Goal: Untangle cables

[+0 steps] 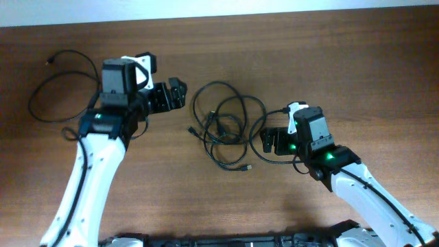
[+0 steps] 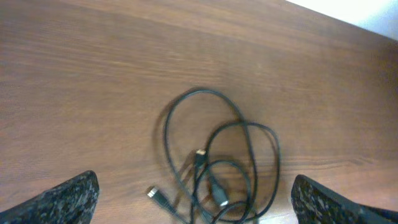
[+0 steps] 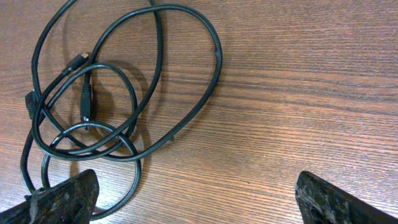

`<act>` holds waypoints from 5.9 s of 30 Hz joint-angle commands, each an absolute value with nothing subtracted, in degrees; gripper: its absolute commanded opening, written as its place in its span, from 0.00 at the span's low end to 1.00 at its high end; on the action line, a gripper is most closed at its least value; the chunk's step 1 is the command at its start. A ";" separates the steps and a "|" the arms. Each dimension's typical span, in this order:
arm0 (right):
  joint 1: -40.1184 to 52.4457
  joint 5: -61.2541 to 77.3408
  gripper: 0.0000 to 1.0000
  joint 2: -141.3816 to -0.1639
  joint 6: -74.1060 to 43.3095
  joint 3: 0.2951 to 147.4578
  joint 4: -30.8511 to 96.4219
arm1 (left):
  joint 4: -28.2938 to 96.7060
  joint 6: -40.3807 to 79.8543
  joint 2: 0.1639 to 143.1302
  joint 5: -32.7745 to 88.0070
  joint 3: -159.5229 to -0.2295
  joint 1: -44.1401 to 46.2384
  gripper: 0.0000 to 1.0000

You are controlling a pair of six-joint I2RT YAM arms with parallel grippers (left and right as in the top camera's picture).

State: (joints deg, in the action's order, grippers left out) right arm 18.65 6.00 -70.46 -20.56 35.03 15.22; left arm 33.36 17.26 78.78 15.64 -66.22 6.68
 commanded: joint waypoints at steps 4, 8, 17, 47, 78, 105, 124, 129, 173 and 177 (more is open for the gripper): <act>18.35 5.30 0.99 -70.67 -20.40 35.16 15.27 | 36.84 16.14 71.05 8.47 -66.28 6.76 0.99; 18.35 5.30 0.99 -70.67 -20.40 35.16 14.39 | 37.41 16.16 69.06 8.51 -66.28 6.76 0.99; 18.35 12.01 0.99 -70.67 -20.45 35.16 12.45 | 39.55 16.19 68.53 8.51 -66.28 6.76 0.99; 18.26 15.49 0.77 -59.07 -16.75 63.88 45.32 | 41.23 16.16 68.53 11.11 -66.28 6.76 0.99; 18.35 14.72 0.77 -49.39 -22.17 63.86 59.44 | 42.33 16.19 68.55 11.14 -66.26 6.76 0.99; 18.35 9.17 0.77 -50.76 -30.52 63.86 59.16 | 33.21 14.41 81.67 12.47 -66.26 14.28 0.99; 18.35 11.60 0.77 -56.29 -30.52 63.86 61.36 | 28.32 27.59 98.24 -1.30 -66.26 21.17 0.95; 18.37 13.32 0.77 -56.29 -30.48 63.86 61.56 | 27.59 31.00 102.30 -1.32 -66.26 21.23 0.91; 18.35 13.82 0.82 -64.66 -30.52 63.86 55.81 | 34.74 26.04 80.77 2.15 -84.40 20.91 0.00; 18.37 18.11 0.88 -68.03 -30.30 63.86 52.31 | 30.39 26.06 77.93 2.17 -84.40 20.91 0.00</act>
